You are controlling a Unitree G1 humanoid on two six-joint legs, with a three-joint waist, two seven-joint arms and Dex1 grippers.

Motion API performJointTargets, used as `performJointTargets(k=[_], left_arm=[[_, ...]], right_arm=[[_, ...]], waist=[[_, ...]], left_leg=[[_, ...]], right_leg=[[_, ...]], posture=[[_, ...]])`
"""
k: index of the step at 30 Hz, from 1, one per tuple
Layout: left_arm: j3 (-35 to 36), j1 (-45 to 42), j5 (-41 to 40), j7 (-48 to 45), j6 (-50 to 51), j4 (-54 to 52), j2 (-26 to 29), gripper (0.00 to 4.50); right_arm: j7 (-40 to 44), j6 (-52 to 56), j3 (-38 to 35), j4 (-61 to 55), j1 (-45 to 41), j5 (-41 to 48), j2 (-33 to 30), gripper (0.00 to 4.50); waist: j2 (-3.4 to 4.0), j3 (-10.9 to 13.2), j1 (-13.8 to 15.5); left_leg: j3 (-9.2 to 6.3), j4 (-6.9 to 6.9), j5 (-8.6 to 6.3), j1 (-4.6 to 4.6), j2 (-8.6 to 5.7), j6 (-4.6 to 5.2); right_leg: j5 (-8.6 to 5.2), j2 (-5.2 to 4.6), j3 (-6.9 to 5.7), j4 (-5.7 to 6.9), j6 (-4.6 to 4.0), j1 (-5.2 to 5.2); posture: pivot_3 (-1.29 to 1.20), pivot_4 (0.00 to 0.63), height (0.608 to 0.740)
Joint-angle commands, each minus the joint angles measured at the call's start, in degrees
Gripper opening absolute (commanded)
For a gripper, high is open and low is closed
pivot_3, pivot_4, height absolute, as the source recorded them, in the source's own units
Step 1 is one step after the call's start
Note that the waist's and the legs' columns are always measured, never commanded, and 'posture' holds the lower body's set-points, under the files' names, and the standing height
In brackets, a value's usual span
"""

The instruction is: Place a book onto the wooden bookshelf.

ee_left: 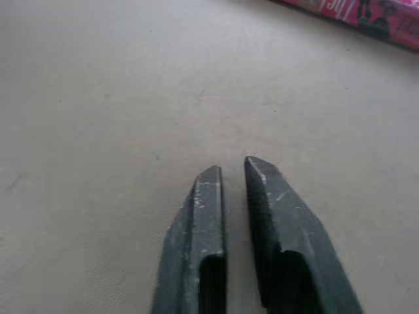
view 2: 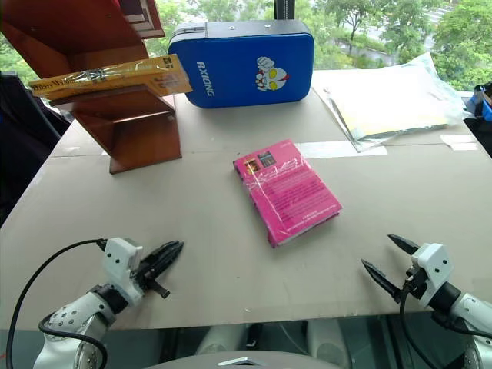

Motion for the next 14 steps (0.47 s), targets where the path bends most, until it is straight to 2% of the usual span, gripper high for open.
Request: performJointTargets(k=[1,2,3,5,8,10,14], left_arm=[[-0.93,1.2,-0.89,0.83,-4.5,0.29,0.78,2.74],[-1.19,1.38,-1.1,0.97,-5.24,0.32,0.87,3.14],[-1.32,1.43,-1.26,1.4,-6.0,0.37,0.84,3.73],[-1.95,1.56,-1.52,1.87,-6.85,-0.03,0.96,4.38],[-3.37,1.6,-0.44,2.96,-7.64,-0.7,1.64,4.38],[-5.14,1.02,4.53,5.75,-9.02,0.49,2.73,4.38],[-6.69,-0.05,7.84,9.16,-9.06,1.69,4.36,4.38]], right_arm=[[0.54,-2.54,-0.64,1.45,-1.56,-0.11,-0.15,4.5],[0.55,-2.8,-0.58,2.21,-2.04,-0.13,-0.13,4.5],[0.59,-3.05,-0.5,2.96,-2.53,-0.19,-0.11,4.5],[1.01,-3.61,-0.37,3.92,-2.96,-0.26,-0.2,4.5],[1.76,-3.79,-0.25,4.35,-3.45,0.35,-0.16,4.5],[2.48,-3.84,-0.21,4.48,-3.9,0.93,-0.1,4.5],[3.3,-3.93,-0.27,4.85,-4.45,1.48,0.0,4.5]], waist=[[0.0,0.0,0.14],[0.0,0.0,0.34],[0.0,0.0,0.46],[-0.01,0.0,0.57],[-0.01,0.01,0.65],[-0.01,0.01,0.63],[0.01,-0.01,0.61]], left_leg=[[-0.01,0.0,0.01,-0.02,0.0,0.1],[-0.01,-0.01,0.0,-0.03,0.0,0.13],[0.0,-0.02,-0.01,-0.1,0.0,0.15],[0.0,-0.02,-0.02,-0.15,0.0,0.16],[0.0,-0.02,-0.03,-0.15,0.0,0.17],[-0.01,-0.02,-0.03,-0.14,0.0,0.17],[0.01,-0.02,-0.03,-0.1,0.0,0.17]], right_leg=[[0.0,0.01,-0.03,0.0,-0.01,-0.02],[0.0,0.02,-0.04,-0.01,-0.01,-0.04],[0.0,0.03,-0.05,-0.02,-0.01,-0.12],[0.0,0.04,-0.05,-0.04,-0.01,-0.16],[0.0,0.04,-0.06,-0.04,0.0,-0.16],[0.0,0.04,-0.06,-0.04,0.0,-0.15],[0.0,0.08,-0.1,-0.04,0.0,-0.13]], posture=[[0.0,0.15,0.74],[0.0,0.15,0.74],[0.0,0.15,0.74],[0.0,0.15,0.74],[0.0,0.15,0.74],[0.0,0.15,0.74],[0.0,0.15,0.74]])
